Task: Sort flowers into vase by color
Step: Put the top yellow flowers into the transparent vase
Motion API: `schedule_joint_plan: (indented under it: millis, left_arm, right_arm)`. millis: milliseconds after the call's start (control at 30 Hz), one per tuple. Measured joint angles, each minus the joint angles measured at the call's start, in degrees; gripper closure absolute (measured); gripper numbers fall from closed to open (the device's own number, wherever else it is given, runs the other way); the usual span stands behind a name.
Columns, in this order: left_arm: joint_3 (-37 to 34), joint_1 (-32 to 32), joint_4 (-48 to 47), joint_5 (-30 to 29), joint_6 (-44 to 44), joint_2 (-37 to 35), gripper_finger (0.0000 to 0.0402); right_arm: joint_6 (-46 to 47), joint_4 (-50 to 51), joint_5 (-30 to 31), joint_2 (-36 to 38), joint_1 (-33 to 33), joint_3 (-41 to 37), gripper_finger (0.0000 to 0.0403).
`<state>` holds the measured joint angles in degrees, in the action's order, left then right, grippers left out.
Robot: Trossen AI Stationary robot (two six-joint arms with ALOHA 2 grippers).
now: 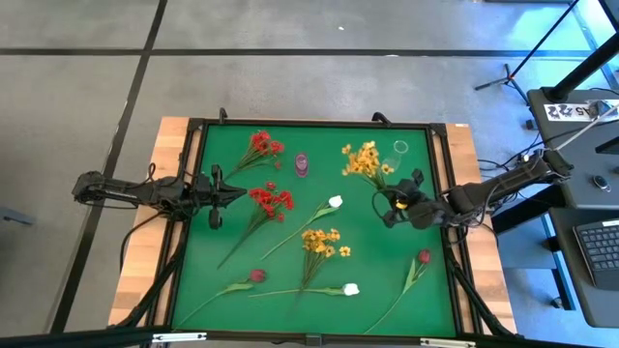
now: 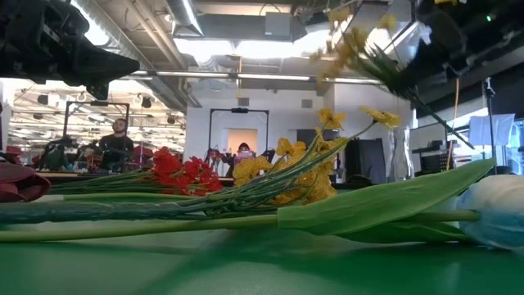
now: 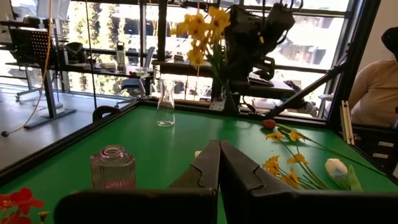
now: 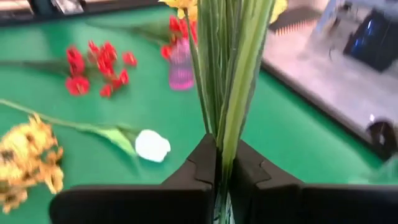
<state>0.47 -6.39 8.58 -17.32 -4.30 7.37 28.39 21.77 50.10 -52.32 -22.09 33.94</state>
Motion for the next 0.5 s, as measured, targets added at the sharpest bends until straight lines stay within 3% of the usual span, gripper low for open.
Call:
schedule_joint_plan:
  millis: [333, 500]
  left_arm:
    - [0.00, -0.02, 0.00, 0.00, 0.00, -0.02, 0.0401]
    - [0.00, -0.02, -0.02, 0.00, -0.01, -0.02, 0.0401]
  right_arm:
    - [-15.65, -10.29, 2.28, 5.29, 0.00, 0.04, 0.0393]
    - [-21.98, -13.00, 1.80, 10.49, 0.00, 0.04, 0.0379]
